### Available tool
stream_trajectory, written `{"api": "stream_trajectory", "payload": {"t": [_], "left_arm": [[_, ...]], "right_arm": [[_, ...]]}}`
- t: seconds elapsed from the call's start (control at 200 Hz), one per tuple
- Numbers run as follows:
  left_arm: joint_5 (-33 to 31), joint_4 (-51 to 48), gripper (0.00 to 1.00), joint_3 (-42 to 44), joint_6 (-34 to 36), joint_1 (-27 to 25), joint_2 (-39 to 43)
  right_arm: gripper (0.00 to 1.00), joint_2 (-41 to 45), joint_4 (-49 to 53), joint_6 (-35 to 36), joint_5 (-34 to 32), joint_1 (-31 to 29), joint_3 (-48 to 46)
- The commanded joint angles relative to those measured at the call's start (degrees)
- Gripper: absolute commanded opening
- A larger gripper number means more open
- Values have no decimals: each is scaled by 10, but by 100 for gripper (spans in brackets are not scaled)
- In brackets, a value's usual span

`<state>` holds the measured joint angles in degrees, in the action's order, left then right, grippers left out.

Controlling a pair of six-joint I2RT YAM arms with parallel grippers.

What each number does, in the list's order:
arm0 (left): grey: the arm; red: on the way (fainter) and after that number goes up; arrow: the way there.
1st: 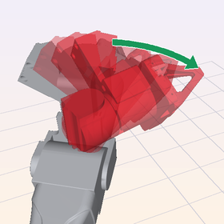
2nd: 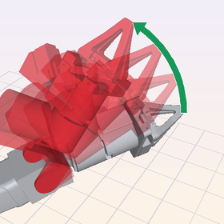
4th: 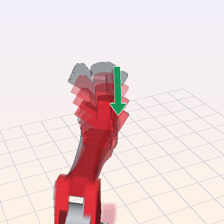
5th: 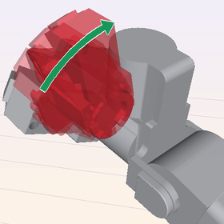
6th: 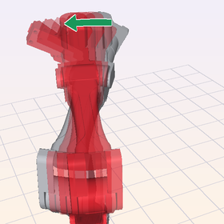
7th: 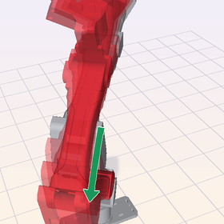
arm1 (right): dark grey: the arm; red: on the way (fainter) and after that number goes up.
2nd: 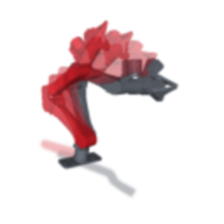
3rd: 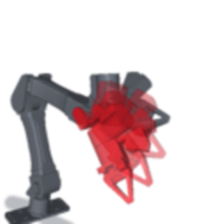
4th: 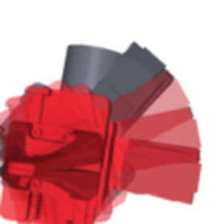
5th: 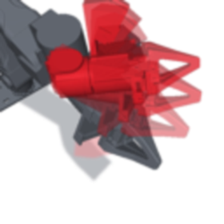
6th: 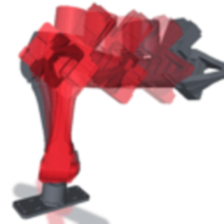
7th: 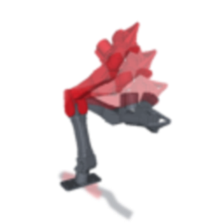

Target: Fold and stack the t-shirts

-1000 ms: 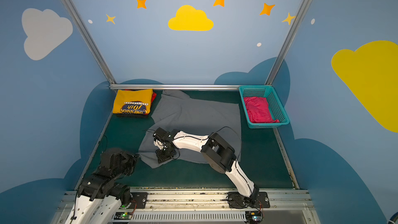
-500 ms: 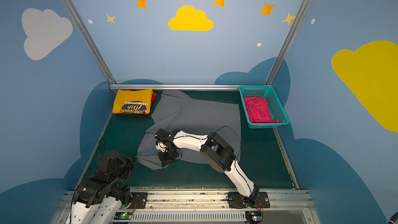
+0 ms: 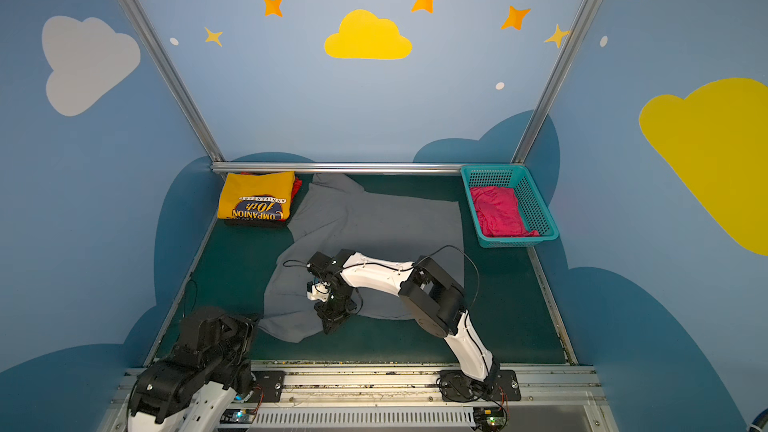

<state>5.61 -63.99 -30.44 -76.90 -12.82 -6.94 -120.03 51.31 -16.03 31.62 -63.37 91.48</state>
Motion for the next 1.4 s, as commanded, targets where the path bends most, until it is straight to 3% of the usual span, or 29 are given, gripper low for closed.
{"api": "stream_trajectory", "payload": {"t": [0.0, 0.265, 0.416, 0.666, 0.796, 0.871, 0.976, 1.121, 1.272, 1.397], "left_arm": [[28, -121, 50, -20, 10, -1, 11], [32, -84, 51, -81, 31, 0, -52], [9, 28, 50, -81, 71, -1, -109], [2, 235, 53, -123, 194, 1, -378], [7, 291, 50, -173, 260, 2, -524], [9, 316, 46, -204, 294, 3, -596], [25, 341, 41, -246, 332, 10, -694], [111, 324, 32, -332, 385, 39, -843], [128, 322, 24, -392, 408, 51, -961], [123, 327, 23, -405, 412, 58, -1006]], "right_arm": [[20, 49, 14, 8, 8, 8, -4], [24, 162, -3, -4, -23, 93, -62], [31, 240, 13, 2, -88, 183, -128], [46, 374, 43, -3, -219, 361, -266], [45, 399, 26, -11, -241, 429, -304], [42, 388, 18, -14, -250, 434, -297], [28, 351, 9, -17, -231, 425, -276], [14, 306, 11, -23, -249, 386, -265], [9, 277, -8, -40, -255, 359, -293], [8, 270, -10, -56, -273, 339, -317]]}}
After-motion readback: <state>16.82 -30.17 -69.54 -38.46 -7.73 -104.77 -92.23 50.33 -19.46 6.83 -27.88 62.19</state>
